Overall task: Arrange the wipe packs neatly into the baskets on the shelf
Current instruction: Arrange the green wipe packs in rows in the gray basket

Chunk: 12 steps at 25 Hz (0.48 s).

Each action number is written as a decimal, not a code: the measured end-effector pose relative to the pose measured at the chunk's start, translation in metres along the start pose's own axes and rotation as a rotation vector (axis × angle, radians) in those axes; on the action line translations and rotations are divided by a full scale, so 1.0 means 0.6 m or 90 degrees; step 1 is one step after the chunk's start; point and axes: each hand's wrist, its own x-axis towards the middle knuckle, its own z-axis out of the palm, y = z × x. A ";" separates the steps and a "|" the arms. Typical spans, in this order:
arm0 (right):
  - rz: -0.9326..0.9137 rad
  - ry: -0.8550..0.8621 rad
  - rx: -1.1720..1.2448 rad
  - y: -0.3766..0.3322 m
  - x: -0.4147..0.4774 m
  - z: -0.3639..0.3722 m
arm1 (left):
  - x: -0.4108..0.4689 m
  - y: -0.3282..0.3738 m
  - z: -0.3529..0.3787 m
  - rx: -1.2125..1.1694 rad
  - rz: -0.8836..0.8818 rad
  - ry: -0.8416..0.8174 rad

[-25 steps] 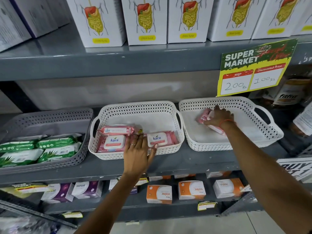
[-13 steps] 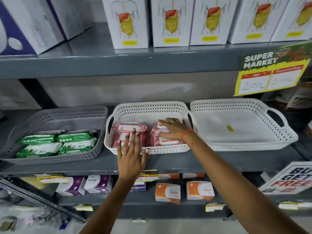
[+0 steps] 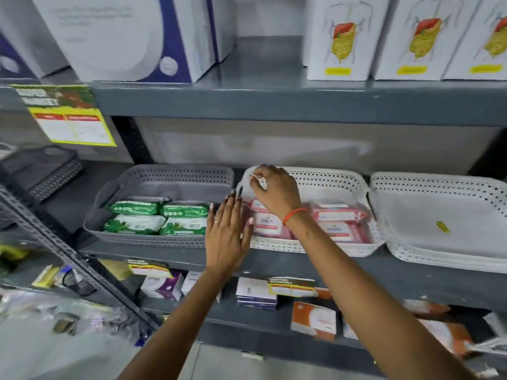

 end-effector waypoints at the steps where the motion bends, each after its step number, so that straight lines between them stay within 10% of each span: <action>1: -0.003 0.020 0.045 -0.028 0.011 0.021 | 0.008 -0.032 -0.012 0.005 -0.014 0.007; 12: -0.070 -0.408 0.084 -0.258 0.134 0.315 | 0.005 -0.419 -0.106 0.093 -0.169 -0.050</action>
